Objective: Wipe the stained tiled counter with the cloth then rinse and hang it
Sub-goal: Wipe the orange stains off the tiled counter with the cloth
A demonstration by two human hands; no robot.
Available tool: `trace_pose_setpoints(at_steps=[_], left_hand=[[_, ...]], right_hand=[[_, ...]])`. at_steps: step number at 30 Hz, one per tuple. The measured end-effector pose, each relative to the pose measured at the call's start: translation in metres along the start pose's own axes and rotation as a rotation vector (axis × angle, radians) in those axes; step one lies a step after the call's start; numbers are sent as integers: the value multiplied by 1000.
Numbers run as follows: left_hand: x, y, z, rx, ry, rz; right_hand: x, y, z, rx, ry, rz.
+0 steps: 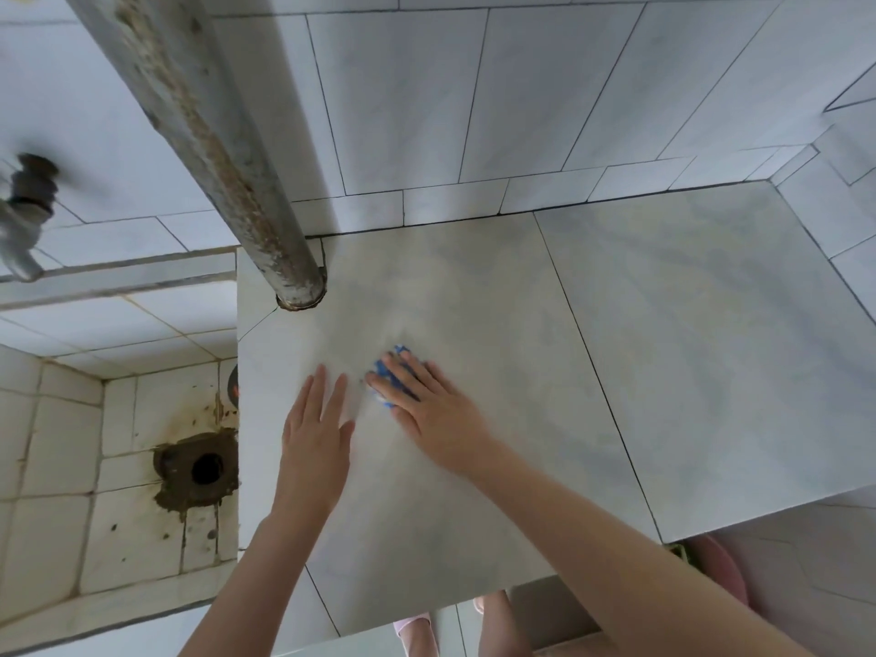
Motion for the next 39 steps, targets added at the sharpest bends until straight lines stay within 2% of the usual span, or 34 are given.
trace_pose_setpoints(at_steps=[2, 8, 12, 15, 18, 20, 23, 29, 35, 39], left_hand=[[6, -3, 4, -1, -21, -8], [25, -14, 24, 2, -62, -9], [39, -18, 39, 48, -75, -11], [53, -21, 51, 12, -79, -20], [67, -20, 64, 4, -75, 12], [73, -23, 73, -2, -60, -30], [77, -29, 82, 47, -70, -44], [85, -35, 96, 98, -30, -3], [92, -40, 112, 109, -10, -20], [96, -47, 131, 117, -84, -57]], right_hand=[[3, 10, 38, -32, -78, -22], [-8, 55, 182, -18, -542, 27], [18, 64, 205, 27, -743, 94], [63, 59, 192, 30, -660, 100], [110, 48, 152, -27, -358, 29], [123, 41, 126, -52, -163, -17], [123, 38, 130, -78, -44, -88], [96, 70, 216, -37, -287, -19], [63, 87, 270, -37, -495, 56], [36, 97, 301, -29, -621, 69]])
Point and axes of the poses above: each hand's wrist, its own x-axis towards the middle knuckle, its own y-axis out of the back of the hand, z = x × y, the point moved 5 cm from there along x, towards the middle knuckle, and after that the axes turned 3 degrees about y, right-handed, at the moved point
